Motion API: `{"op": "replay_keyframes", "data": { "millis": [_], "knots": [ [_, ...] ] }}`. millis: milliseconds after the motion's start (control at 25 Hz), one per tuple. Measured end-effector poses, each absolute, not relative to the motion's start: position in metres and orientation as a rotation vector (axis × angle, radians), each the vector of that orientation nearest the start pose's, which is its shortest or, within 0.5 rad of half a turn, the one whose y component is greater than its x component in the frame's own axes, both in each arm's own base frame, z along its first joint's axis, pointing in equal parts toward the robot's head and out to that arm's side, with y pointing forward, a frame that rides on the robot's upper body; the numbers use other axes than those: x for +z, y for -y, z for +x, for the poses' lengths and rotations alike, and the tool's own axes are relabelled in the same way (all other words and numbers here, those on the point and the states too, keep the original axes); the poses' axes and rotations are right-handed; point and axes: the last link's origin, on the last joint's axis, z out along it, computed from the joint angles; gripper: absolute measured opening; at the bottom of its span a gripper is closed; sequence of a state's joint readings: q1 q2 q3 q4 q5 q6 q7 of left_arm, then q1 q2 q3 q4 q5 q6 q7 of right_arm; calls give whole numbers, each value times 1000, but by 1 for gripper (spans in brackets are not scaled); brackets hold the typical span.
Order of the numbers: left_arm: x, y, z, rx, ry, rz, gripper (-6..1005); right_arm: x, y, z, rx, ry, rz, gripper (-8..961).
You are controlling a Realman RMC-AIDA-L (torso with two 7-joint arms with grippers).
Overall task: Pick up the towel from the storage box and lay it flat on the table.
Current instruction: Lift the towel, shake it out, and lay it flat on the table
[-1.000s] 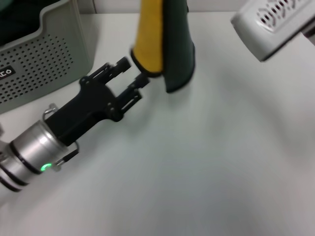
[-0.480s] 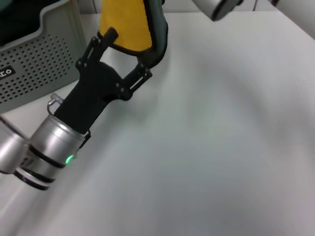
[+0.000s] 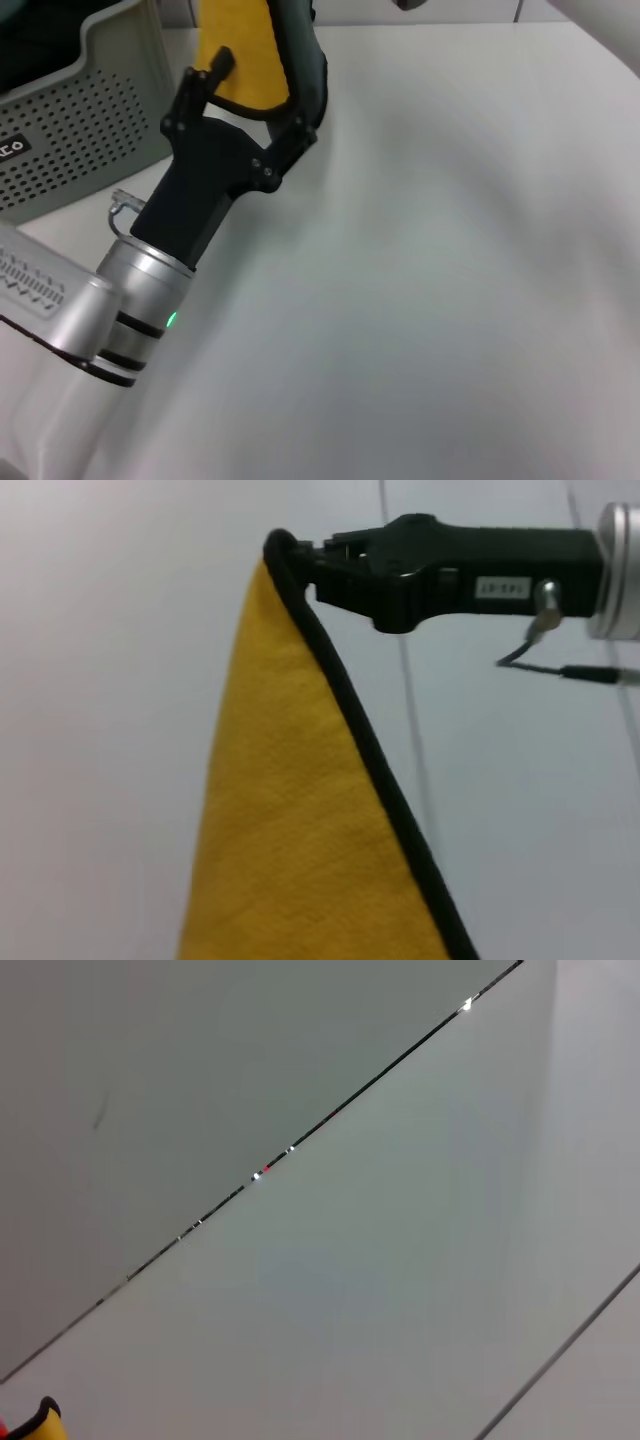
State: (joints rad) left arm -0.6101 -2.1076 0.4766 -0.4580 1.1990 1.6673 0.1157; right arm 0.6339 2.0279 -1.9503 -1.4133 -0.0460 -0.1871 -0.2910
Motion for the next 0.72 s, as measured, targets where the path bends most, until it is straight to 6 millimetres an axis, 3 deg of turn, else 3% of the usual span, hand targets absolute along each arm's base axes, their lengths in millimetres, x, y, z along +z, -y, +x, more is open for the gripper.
{"op": "replay_keyframes", "data": {
  "millis": [240,720],
  "knots": [
    [-73,-276,-224,-948,185,-1703,883,-2,-376,-36,680,656,-1849,13],
    [-76,-276,-218,-970,189,-1705,881,-4,-374,-40,684,664,-1854,12]
  ]
}}
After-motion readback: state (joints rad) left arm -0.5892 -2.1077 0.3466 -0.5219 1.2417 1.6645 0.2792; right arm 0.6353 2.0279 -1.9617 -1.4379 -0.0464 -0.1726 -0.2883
